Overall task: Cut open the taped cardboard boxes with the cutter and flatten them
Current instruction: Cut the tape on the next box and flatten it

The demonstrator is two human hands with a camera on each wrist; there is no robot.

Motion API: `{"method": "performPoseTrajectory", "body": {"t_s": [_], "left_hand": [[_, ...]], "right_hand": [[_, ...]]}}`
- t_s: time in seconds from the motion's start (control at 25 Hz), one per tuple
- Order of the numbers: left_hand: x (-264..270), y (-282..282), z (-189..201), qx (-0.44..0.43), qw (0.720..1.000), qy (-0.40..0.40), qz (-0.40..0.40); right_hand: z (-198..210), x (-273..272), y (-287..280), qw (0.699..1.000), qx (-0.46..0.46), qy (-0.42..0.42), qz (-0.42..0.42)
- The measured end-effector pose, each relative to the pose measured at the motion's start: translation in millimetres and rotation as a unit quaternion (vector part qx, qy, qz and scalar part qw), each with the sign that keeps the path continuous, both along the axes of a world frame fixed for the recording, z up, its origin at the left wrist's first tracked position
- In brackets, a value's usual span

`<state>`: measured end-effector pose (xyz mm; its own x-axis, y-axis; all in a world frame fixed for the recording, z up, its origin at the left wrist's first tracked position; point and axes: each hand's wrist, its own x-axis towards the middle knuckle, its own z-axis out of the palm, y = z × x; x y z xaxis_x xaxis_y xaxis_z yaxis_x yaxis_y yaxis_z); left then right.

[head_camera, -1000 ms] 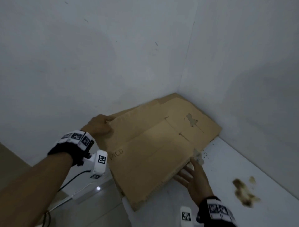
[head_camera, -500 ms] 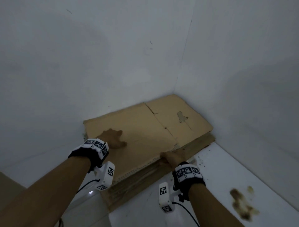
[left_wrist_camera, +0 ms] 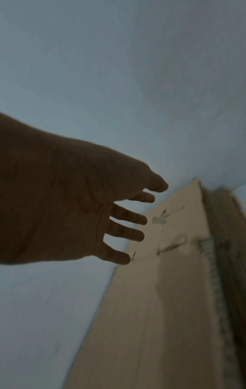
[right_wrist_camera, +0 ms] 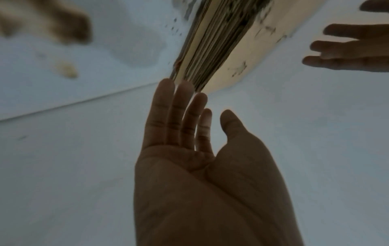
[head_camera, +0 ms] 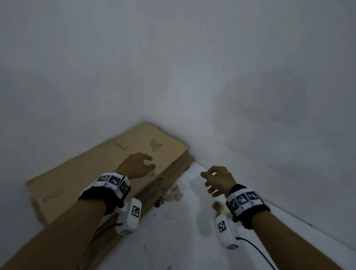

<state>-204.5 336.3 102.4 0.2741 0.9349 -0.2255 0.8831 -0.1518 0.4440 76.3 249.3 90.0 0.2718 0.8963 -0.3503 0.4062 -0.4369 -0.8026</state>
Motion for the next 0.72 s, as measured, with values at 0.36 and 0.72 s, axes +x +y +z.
{"method": "performPoseTrajectory", "body": {"t_s": [0.36,0.72], "left_hand": [[340,-188,-7,-0.060,0.965,-0.139,-0.212],[625,-464,-76,-0.181,0.916,-0.157,-0.322]], "right_hand": [[-6,282,-325,0.963,-0.017,0.014,-0.269],[-100,483,-629,0.891,-0.063,0.079,-0.443]]}}
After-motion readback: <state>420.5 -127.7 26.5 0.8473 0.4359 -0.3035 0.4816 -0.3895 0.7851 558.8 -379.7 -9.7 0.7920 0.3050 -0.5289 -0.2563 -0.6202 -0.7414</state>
